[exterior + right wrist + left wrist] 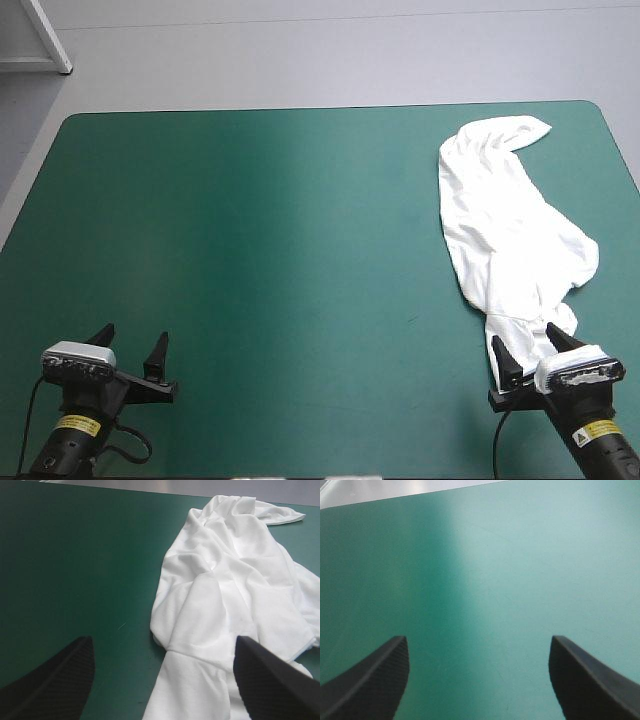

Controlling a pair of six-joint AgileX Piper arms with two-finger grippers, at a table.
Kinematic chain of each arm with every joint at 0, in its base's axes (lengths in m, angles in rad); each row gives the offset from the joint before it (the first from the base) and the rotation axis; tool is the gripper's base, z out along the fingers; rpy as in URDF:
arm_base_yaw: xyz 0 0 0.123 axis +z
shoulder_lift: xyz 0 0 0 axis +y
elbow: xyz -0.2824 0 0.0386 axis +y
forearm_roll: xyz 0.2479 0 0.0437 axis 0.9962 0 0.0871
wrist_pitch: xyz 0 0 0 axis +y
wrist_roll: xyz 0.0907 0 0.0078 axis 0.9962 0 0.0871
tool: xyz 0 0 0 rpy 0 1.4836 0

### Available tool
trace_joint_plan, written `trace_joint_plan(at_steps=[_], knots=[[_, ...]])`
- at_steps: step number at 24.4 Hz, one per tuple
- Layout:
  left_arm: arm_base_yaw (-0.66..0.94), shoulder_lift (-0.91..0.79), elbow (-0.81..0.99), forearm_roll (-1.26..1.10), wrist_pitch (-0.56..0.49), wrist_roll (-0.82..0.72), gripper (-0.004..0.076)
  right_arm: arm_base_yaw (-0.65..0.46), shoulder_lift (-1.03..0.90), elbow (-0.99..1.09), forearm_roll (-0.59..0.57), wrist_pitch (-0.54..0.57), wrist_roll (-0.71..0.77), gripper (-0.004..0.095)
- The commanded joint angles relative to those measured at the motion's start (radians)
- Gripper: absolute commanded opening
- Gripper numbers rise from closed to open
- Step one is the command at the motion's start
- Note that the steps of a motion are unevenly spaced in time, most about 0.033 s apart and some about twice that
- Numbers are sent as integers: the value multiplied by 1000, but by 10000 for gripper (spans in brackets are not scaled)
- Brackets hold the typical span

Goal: Fold the cloth

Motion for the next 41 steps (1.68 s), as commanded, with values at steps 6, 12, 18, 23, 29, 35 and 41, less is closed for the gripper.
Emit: trace_joint_plan(at_steps=[6, 12, 18, 23, 29, 35, 41], knots=[[0, 7, -28, -11, -72, -9, 566, -2, 7, -36, 0, -76, -3, 710], [0, 9, -58, -13, -24, -9, 566, -2, 16, -123, -23, 25, -3, 710], [0, 66, -289, -9, 203, -25, 564, -2, 279, -474, -326, 282, 316, 710], [0, 235, -562, -11, 487, -52, 562, -2, 667, -831, -346, 440, 358, 710], [0, 267, -678, -11, 479, -122, 563, -2, 1046, -1167, -341, 580, 342, 710], [0, 267, -682, -11, 495, -122, 563, -2, 1335, -1369, -310, 633, 332, 710], [0, 267, -682, -20, 492, -122, 563, -2, 1556, -1505, -248, 620, 314, 710]])
